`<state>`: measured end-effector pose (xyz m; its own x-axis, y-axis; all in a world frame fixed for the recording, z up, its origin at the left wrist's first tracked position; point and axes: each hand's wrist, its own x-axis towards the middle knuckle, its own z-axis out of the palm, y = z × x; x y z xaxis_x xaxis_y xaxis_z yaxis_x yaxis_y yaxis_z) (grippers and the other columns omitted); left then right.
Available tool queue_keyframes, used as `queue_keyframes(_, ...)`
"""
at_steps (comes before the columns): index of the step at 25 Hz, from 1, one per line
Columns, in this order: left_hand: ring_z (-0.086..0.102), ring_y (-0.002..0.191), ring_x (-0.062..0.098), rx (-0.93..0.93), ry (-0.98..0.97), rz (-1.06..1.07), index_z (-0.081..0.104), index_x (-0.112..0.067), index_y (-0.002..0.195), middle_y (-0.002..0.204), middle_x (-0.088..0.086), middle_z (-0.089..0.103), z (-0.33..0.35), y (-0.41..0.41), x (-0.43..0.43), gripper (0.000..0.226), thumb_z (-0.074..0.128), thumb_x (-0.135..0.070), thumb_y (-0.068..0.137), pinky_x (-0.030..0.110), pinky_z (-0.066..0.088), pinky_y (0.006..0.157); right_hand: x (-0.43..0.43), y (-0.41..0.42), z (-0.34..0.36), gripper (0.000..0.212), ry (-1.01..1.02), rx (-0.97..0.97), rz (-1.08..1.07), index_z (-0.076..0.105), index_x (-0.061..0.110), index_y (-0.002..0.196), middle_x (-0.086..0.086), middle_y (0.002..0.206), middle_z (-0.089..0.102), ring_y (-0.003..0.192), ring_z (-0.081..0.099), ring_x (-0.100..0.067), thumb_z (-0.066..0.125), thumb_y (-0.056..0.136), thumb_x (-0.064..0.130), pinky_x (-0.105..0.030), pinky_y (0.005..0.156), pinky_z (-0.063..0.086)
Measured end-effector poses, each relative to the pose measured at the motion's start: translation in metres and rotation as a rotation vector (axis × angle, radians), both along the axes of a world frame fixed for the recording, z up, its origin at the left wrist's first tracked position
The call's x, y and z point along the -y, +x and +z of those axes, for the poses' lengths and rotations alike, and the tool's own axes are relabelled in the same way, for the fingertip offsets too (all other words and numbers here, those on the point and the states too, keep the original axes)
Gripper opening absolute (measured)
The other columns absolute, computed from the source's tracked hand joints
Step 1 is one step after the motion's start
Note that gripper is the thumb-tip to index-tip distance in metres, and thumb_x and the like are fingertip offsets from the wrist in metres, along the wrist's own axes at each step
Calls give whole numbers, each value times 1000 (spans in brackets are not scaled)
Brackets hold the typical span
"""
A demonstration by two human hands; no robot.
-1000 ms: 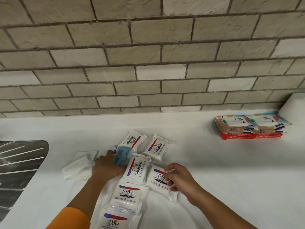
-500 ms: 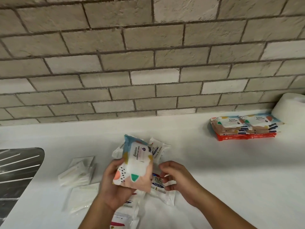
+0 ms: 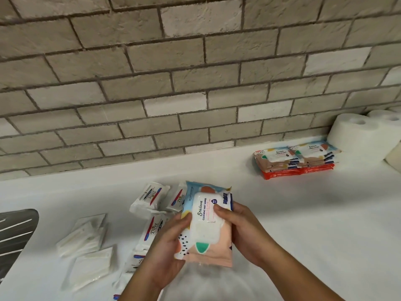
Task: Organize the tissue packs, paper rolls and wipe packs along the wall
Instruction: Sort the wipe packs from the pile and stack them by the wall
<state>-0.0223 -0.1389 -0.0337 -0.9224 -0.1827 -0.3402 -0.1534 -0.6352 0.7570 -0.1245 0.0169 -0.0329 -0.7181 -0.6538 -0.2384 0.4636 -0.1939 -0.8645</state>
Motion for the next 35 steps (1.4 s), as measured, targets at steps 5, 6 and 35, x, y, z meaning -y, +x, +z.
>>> queue_keyframes(5,65,117,44,-46,-155,6,65,-4,128,127,27,67,7,-9,-25,53,78,-12,77,48,58,91,-27,-9,4,29,3,-14,-11,70,6,122,-17,119,74,113,70,-35,63,95,15,-43,95,55)
queue_keyframes(6,66,114,44,-47,-179,15,66,-3,126,125,27,68,7,-12,-31,49,78,-8,79,45,60,87,-33,-12,3,29,2,-16,-7,70,7,122,-17,120,74,114,70,-36,65,95,17,-44,96,54)
queue_keyframes(35,75,98,30,80,-330,246,69,-5,116,109,15,77,-24,-153,-178,28,68,2,89,41,61,82,-181,-146,-27,32,2,39,-260,59,15,124,-15,112,76,94,75,-31,67,94,7,-41,74,60)
